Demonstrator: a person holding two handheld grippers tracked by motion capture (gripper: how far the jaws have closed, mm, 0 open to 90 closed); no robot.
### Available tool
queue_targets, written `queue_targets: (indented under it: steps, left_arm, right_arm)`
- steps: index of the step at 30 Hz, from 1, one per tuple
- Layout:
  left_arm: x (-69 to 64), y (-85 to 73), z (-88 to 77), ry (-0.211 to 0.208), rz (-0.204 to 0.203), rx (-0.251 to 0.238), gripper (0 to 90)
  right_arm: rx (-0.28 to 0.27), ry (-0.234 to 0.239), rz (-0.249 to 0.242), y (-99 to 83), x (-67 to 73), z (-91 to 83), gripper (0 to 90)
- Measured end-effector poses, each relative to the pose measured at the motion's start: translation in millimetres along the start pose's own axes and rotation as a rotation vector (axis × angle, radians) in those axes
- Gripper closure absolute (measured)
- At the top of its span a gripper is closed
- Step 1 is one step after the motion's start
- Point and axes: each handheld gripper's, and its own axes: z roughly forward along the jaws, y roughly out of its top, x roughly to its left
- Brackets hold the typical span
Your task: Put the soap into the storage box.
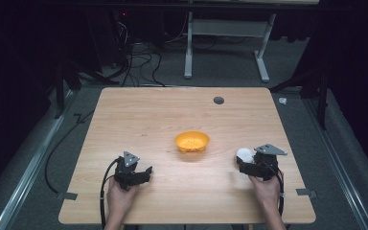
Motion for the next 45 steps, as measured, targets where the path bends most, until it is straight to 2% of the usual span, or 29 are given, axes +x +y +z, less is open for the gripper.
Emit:
queue_targets:
  steps: [6, 16, 26, 32, 45]
  left_arm:
    - [0.0, 0.0, 0.0, 0.0, 0.0, 0.0, 24.1]
    - [-0.1, 0.0, 0.0, -0.001, 0.001, 0.0, 24.1]
    - [-0.2, 0.0, 0.1, 0.001, 0.001, 0.0, 24.2]
    - [-0.2, 0.0, 0.1, 0.001, 0.001, 0.0, 24.2]
    - [-0.2, 0.1, 0.1, 0.002, 0.001, 0.001, 24.2]
  right_arm:
    - [0.011, -0.017, 0.005, 0.6, -0.6, 8.4, 14.4]
    - [0.051, -0.012, 0.021, -1.8, -2.0, 22.0, 14.3]
    - [0.086, -0.002, -0.004, -7.2, -2.0, 31.2, 18.9]
    - [0.094, -0.005, 0.0, -9.7, -2.8, 32.2, 22.4]
    - [0.086, 0.014, -0.008, -12.5, -3.4, 29.9, 23.2]
